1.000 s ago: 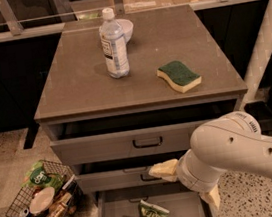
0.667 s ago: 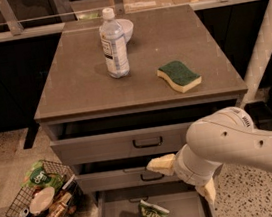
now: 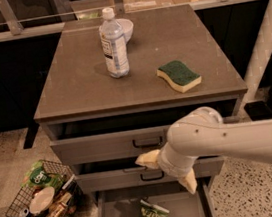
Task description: Pick green jalapeno chip bag from bottom drawer and place on counter
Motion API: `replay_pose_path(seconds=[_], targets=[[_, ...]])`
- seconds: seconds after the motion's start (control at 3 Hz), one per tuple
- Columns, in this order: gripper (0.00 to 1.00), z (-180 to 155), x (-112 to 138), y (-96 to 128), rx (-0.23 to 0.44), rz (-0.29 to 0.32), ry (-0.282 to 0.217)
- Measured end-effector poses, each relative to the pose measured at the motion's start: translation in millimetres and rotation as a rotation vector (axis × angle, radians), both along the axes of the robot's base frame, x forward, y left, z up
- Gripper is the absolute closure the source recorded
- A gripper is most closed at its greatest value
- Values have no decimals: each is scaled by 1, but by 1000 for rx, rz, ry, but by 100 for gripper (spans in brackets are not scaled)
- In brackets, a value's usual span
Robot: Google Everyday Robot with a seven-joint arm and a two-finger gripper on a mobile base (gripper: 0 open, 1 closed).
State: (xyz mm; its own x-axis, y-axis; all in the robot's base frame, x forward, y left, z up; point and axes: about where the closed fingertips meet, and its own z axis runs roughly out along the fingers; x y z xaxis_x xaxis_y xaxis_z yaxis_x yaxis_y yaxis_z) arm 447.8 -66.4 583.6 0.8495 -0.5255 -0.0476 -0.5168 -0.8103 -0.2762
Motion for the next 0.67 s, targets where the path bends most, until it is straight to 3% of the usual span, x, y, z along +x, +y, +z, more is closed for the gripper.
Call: replay_pose_path(seconds=[0.33,0.67], targets=[[0,-42,31,48,14,50,-23],[0,-67,34,84,18,76,-22]])
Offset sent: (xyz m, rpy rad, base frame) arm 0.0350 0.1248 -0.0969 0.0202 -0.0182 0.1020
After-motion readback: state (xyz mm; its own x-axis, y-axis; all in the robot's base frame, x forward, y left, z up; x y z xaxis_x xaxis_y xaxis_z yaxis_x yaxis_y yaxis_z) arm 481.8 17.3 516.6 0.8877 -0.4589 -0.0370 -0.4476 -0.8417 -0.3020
